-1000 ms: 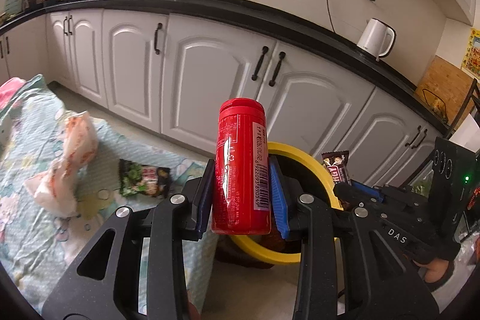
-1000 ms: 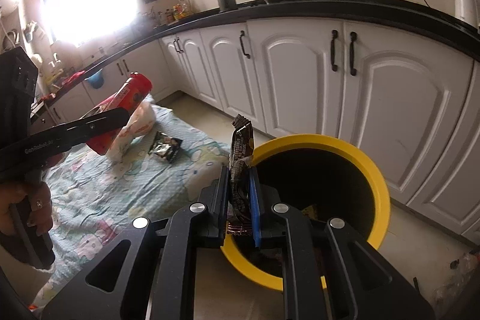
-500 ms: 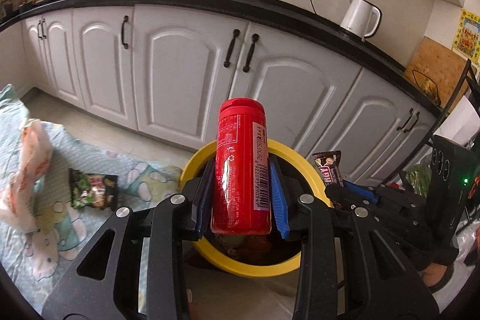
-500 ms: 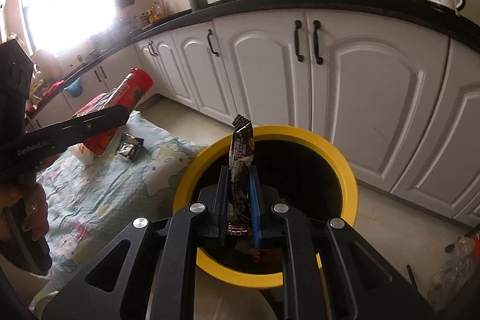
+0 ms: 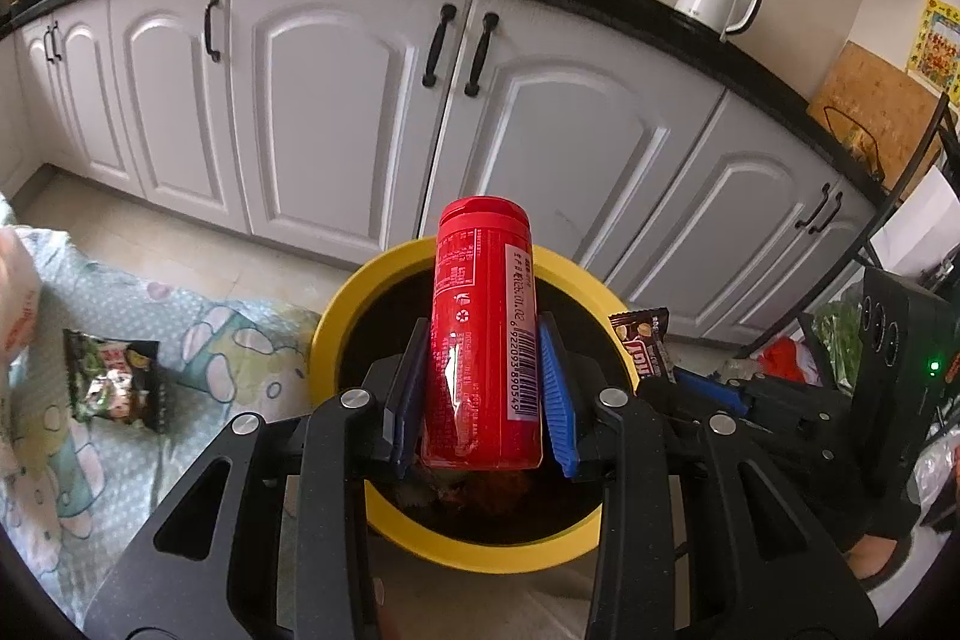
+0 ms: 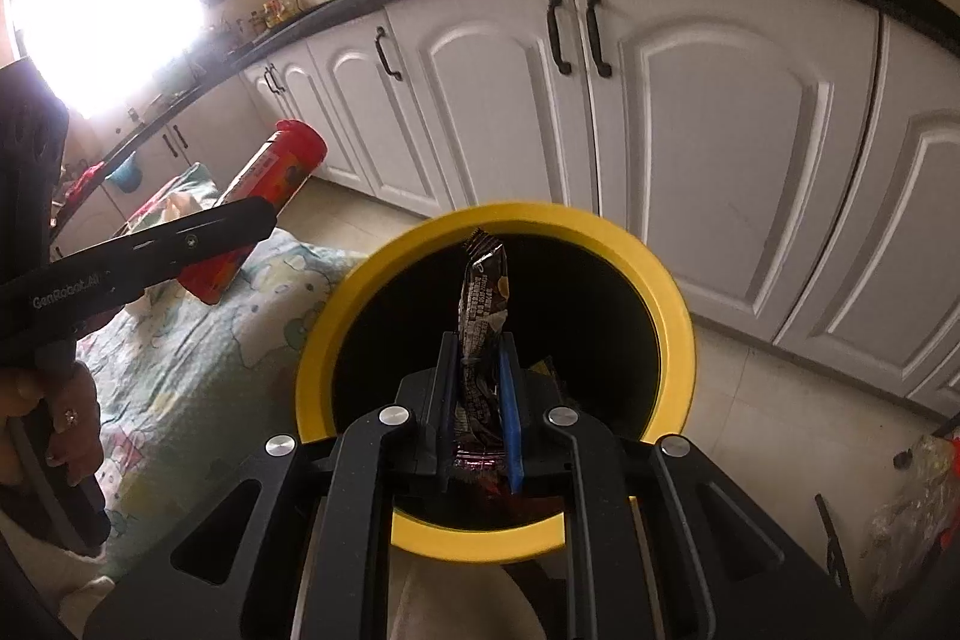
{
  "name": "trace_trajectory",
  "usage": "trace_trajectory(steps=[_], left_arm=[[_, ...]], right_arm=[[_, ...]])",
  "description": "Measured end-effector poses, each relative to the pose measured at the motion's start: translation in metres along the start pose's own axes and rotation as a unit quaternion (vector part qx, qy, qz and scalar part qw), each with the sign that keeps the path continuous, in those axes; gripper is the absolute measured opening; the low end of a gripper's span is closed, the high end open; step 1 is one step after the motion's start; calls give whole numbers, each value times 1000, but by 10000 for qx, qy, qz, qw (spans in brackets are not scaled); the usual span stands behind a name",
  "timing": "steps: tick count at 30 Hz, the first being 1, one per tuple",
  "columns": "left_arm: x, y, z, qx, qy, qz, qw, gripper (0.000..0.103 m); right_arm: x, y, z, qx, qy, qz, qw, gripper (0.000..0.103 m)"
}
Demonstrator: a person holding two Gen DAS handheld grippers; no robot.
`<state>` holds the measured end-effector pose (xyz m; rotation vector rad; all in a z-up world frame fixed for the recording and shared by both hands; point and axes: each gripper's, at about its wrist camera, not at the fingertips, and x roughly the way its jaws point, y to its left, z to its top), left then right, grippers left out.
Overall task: Collect trash
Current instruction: 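Carry the red cylinder and chocolate bar over the yellow bin with both grippers, then open both grippers to drop the cylinder and chocolate bar into the bin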
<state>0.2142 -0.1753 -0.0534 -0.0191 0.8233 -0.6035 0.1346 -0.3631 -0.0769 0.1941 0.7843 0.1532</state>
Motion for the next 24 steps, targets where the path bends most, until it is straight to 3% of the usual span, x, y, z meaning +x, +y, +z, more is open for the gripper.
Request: trace_trajectory(steps=[17, 20, 24], left_arm=[[47, 5, -4, -106, 402, -54, 9991, 27], [50, 5, -3, -108, 419, -75, 9990, 34], [47, 6, -2, -104, 322, -8, 9994, 54]], right_arm=[[25, -18, -14, 213, 292, -82, 9993, 17], [26, -21, -14, 256, 293, -98, 9992, 19], [27, -25, -14, 280, 267, -161, 9991, 30]])
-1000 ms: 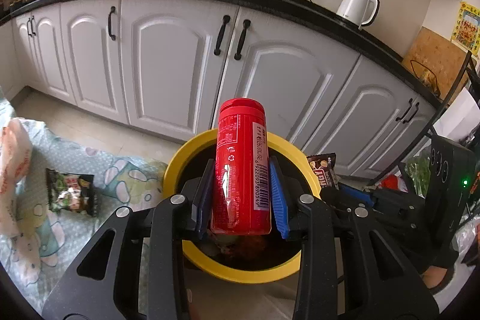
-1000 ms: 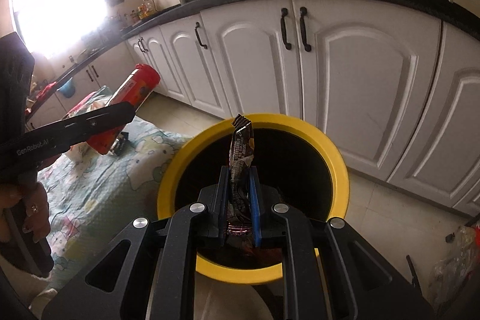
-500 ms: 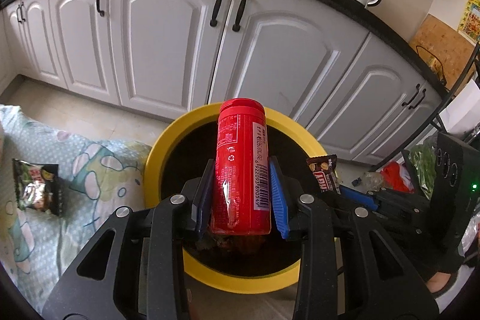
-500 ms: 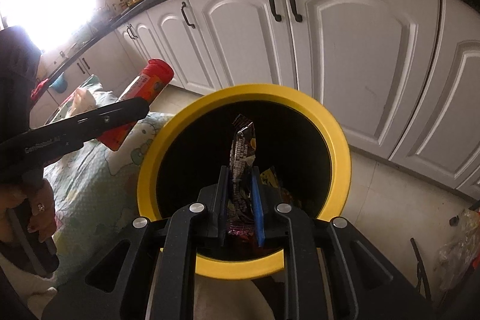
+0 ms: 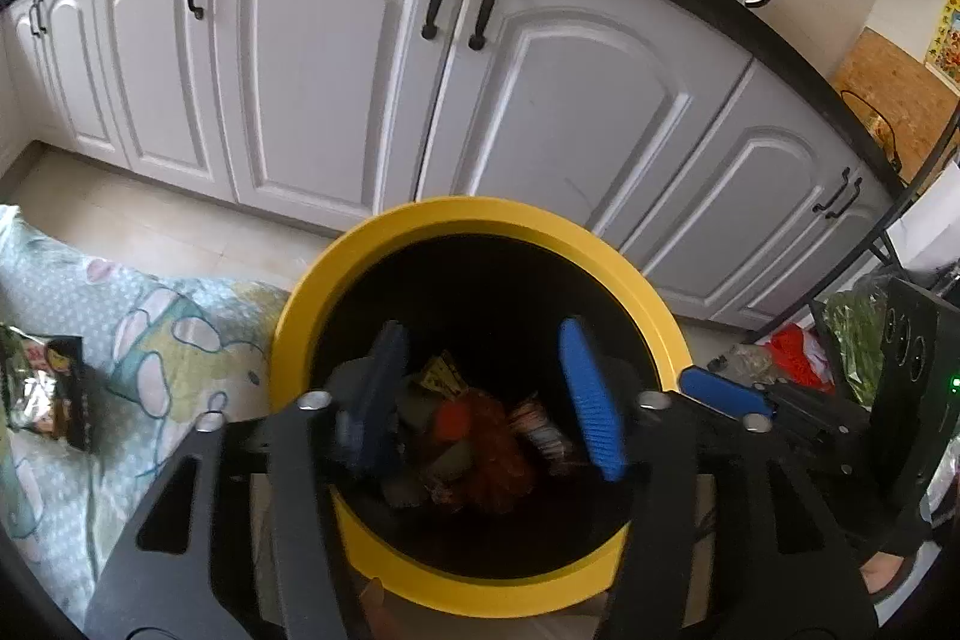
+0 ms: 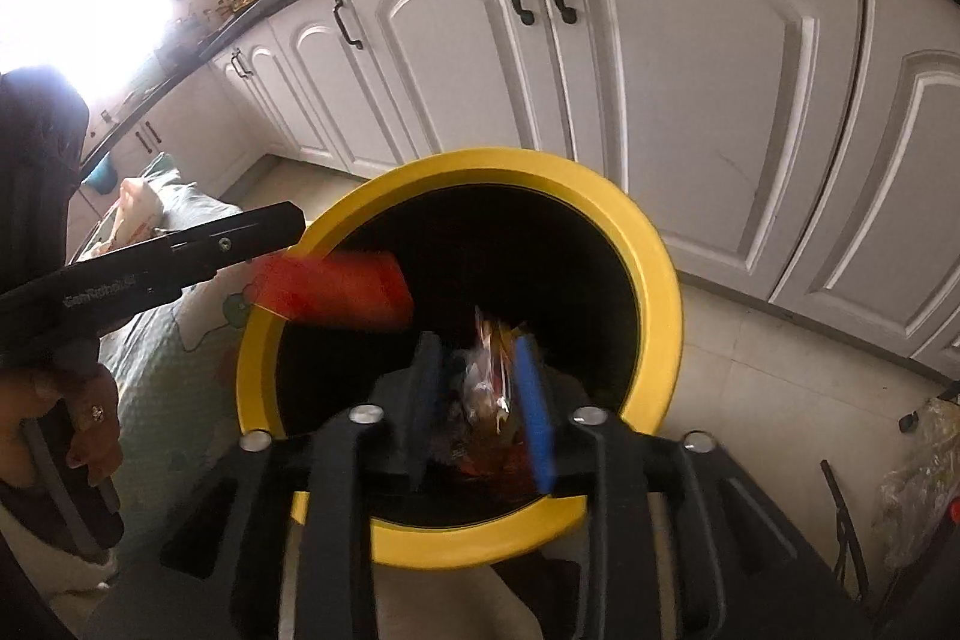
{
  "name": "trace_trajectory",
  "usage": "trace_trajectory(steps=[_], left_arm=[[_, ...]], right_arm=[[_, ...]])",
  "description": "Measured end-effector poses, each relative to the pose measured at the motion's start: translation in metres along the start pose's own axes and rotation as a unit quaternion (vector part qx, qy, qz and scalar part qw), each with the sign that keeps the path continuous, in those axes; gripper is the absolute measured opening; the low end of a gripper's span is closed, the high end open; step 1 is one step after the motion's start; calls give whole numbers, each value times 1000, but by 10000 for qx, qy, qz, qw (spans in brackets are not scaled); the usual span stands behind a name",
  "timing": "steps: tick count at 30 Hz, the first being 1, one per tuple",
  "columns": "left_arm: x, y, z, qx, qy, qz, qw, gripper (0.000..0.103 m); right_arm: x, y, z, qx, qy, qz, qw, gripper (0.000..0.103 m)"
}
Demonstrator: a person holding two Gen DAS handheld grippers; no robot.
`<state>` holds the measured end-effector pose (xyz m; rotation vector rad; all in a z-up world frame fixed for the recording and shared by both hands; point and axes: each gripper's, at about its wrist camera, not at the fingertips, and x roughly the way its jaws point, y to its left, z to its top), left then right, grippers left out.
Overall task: Collect trash
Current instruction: 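Open both grippers to drop the cylinder and chocolate bar into the bin, then move both open grippers back toward the white bag and green snack packet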
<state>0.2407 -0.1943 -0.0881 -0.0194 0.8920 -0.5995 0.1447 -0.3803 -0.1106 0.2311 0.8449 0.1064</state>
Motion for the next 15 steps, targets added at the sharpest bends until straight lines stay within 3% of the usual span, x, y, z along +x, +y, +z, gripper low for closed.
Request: trace_trajectory(steps=[5, 7, 15], left_arm=[[-14, 2, 2, 26, -203, 97, 9997, 74], [-21, 2, 2, 46, -312, 156, 9994, 88], [-42, 4, 4, 78, -584, 275, 9979, 92]], right_arm=[[-4, -3, 2, 12, -115, -126, 9999, 43], [-8, -2, 3, 9, -186, -171, 9997, 47], [-17, 7, 7, -105, -383, -255, 9989, 61]])
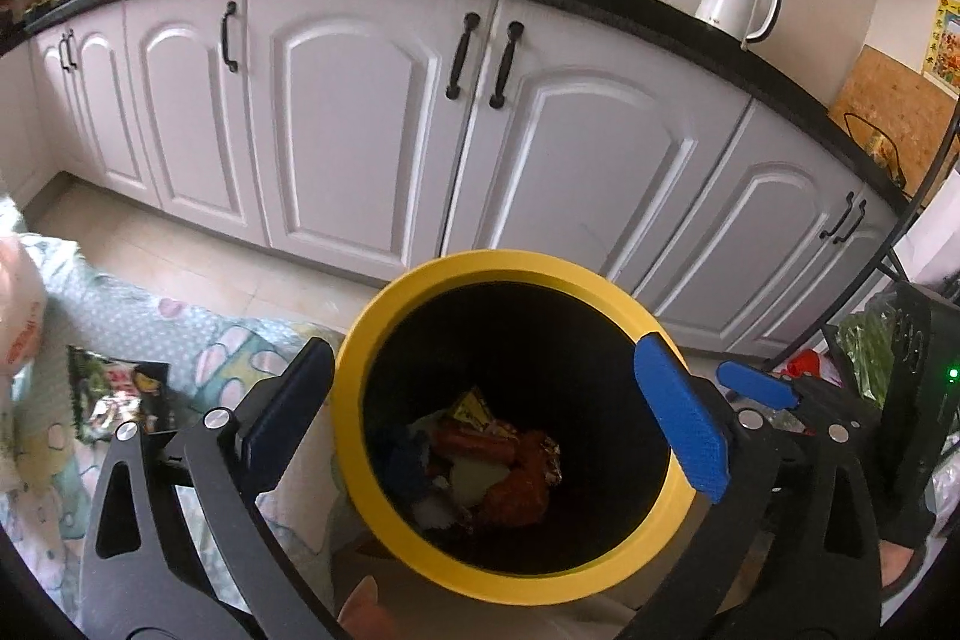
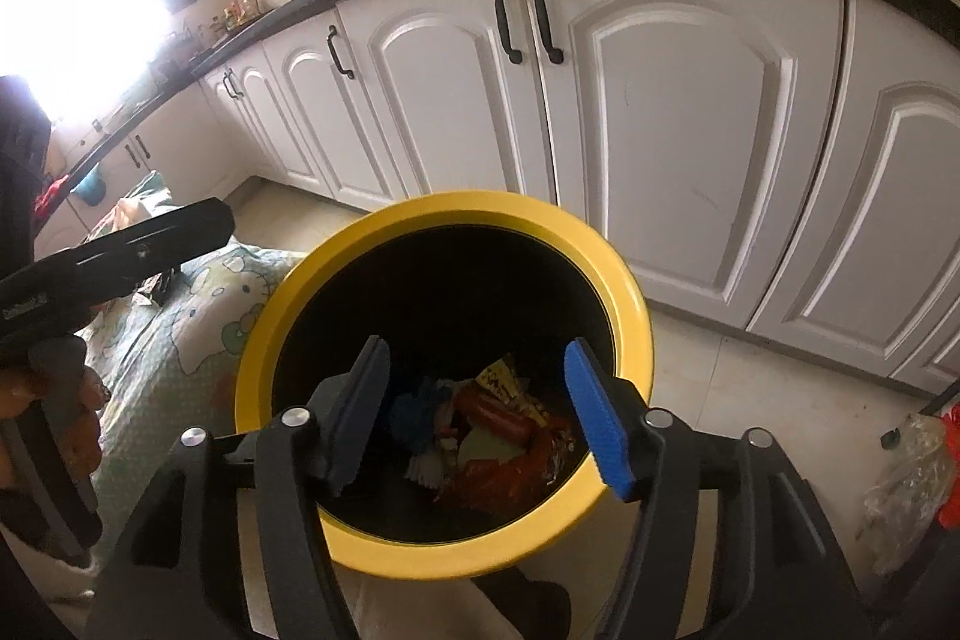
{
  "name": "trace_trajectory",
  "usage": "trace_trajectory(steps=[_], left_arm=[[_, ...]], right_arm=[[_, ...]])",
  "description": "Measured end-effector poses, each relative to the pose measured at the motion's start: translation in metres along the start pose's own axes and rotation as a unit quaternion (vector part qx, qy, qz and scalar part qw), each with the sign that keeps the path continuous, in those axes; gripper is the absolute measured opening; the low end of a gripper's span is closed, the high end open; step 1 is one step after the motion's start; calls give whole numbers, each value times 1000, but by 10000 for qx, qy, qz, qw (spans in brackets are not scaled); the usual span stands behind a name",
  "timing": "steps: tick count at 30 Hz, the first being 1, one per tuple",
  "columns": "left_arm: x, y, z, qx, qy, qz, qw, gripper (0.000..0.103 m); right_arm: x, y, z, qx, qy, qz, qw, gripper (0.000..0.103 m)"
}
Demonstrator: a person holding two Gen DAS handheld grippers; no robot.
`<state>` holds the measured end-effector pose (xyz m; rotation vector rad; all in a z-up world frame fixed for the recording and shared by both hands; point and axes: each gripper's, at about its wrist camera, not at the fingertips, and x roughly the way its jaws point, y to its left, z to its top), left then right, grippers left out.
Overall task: Collect trash
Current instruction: 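Move both open grippers back toward the white bag and green snack packet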
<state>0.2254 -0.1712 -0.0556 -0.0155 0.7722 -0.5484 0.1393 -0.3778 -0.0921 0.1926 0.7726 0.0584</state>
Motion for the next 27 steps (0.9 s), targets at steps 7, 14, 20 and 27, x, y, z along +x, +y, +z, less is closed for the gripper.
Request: trace_trajectory(steps=[7, 14, 20, 27], left_arm=[[-24, 8, 1, -60, -257, 168, 9995, 92], [-56, 21, -1, -61, -580, 413, 9974, 92], [-78, 41, -5, -199, -765, 595, 9951, 92], [-103, 70, -10, -360, -995, 918, 9901, 92]], right_arm=[[-11, 11, 5, -114, -177, 15, 9998, 68], [-28, 34, 12, -302, -407, 179, 9986, 69], [-40, 61, 19, -572, -530, 388, 9962, 71], [-43, 95, 25, -885, -546, 623, 9926, 72]])
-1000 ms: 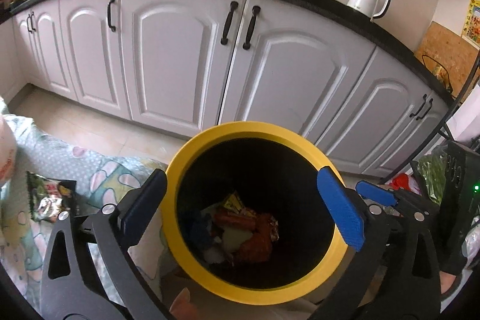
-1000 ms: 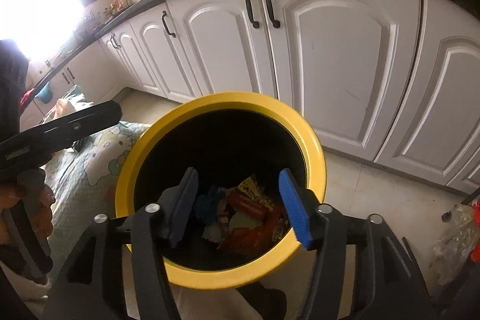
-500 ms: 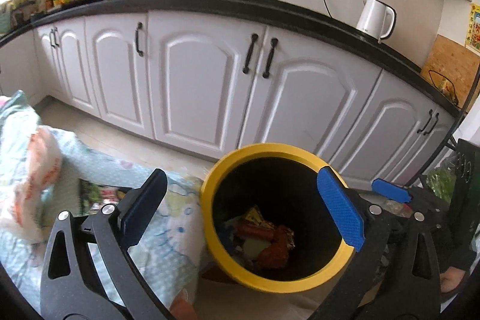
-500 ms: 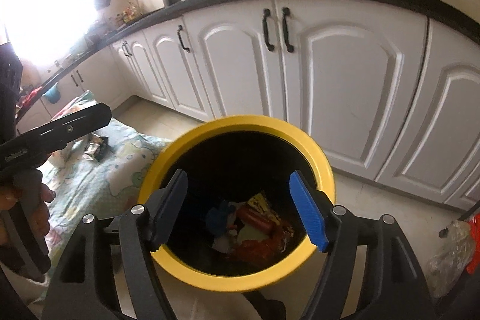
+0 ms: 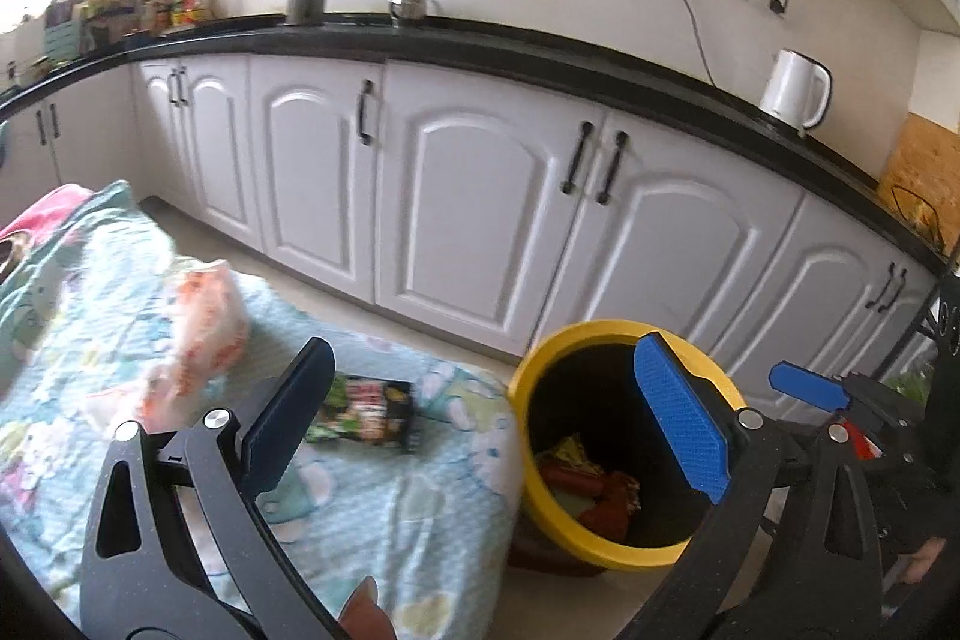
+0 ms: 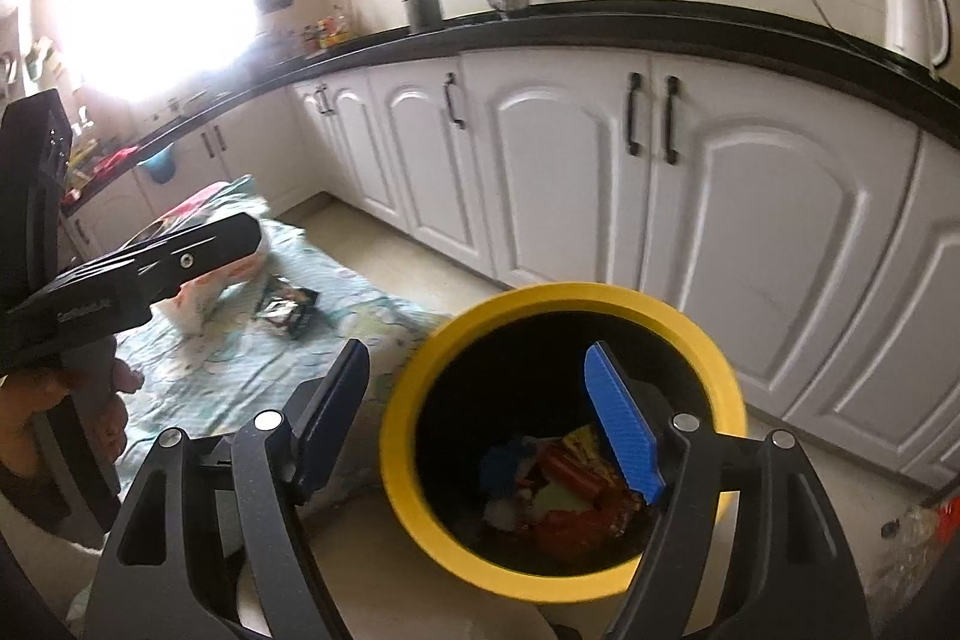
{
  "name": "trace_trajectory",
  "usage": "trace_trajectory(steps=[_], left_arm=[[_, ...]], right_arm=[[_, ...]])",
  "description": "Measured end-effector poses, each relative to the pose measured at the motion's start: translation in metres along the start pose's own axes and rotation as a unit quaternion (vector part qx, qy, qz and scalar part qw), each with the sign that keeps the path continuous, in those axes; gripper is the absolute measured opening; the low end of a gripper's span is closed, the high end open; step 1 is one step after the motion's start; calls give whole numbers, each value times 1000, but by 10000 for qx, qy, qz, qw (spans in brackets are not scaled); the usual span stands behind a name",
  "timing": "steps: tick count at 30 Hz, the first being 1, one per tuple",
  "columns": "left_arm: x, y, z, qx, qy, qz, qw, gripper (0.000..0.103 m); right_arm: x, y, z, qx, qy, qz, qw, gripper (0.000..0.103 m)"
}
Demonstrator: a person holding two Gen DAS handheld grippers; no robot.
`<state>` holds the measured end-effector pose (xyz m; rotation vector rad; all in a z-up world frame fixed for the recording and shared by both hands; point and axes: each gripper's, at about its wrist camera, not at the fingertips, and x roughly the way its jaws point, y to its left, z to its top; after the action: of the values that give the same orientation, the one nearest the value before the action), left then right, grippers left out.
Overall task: Collect trash
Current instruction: 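Move both open grippers back toward the white bag and green snack packet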
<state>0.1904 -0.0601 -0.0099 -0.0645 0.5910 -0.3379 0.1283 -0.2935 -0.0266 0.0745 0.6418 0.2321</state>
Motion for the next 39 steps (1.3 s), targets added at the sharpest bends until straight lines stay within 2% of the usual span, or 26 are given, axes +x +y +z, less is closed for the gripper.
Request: trace_trajectory(steps=[12, 17, 22, 27, 36, 39], left_arm=[[-21, 80, -5, -448, -110, 753, 9961, 92], [-23, 113, -10, -658, -56, 1037, 9924, 92], [-16, 142, -15, -864, 64, 1234, 9886, 92], [-4, 164, -22, -1018, 242, 1267, 9864, 92], [26, 184, -30, -1239, 630, 1081, 9844, 92], [33, 185, -32, -1236, 722, 1019, 9844, 92]], right_arm=[[33, 57, 16, -397, 130, 481, 9980, 73], [59, 79, 25, -549, 245, 727, 9955, 73], [96, 101, 33, -778, 550, 859, 9917, 73], [138, 121, 38, -1127, 856, 856, 9862, 73], [194, 139, 39, -1291, 1293, 961, 9785, 72], [206, 142, 36, -1258, 1412, 987, 9770, 65]])
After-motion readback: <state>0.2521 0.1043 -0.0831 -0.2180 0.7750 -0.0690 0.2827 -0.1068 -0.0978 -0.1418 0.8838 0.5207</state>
